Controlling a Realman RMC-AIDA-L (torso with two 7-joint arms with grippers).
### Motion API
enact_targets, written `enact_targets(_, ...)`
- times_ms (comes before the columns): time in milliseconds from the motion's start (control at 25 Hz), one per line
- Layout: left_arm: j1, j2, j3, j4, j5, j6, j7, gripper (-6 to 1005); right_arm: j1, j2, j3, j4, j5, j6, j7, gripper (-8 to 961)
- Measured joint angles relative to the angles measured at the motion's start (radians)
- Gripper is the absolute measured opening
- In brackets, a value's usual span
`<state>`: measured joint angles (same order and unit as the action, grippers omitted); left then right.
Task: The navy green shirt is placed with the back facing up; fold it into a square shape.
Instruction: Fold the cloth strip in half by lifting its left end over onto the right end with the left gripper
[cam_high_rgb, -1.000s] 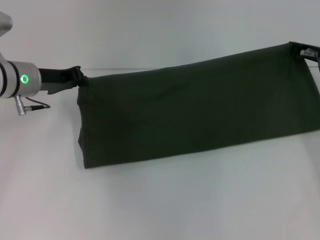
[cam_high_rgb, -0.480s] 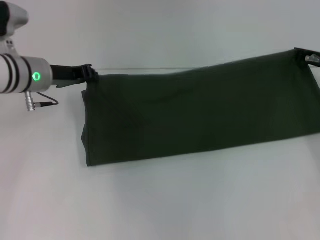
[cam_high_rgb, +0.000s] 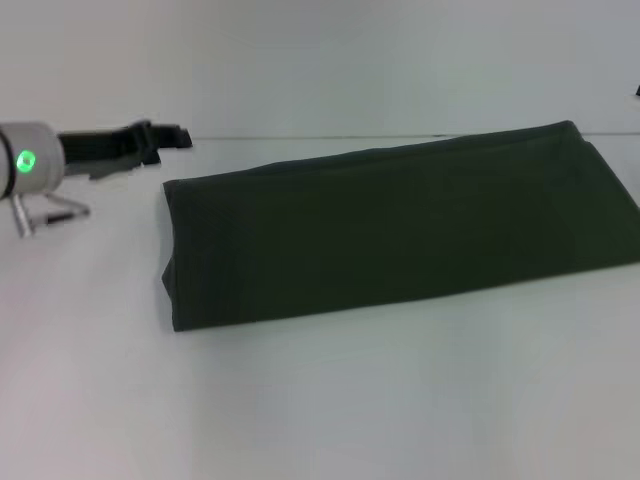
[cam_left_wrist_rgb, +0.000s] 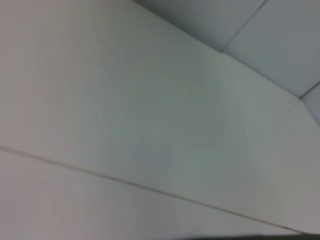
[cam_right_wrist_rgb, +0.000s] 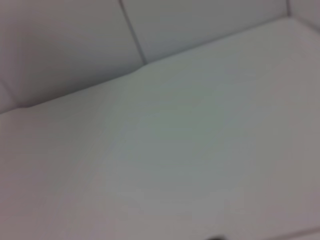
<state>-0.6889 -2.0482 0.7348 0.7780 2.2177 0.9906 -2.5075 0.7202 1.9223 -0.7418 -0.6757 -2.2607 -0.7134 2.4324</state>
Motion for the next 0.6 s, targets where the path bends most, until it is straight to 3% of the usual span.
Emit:
enact_targets(240,0.104,0.008,-0.079,-0.024,-0.157,0.336,0.051,583,-0.119,0.005,0.112,-0.072,0.14,-0.461,-0.042,558)
enact_targets(360,0.149,0.004,-0.13,-0.064,-0.216,0.469,0.074,674,-0.19,0.025,0.147,-0.04,0.281,-0.598,-0.123,794)
enact_targets(600,0.222,0.013,-0.199,-0.23,-0.245,0.505,0.045,917,-0.255,0.052,0.177,0.054,0.456,-0.704,-0.245,838)
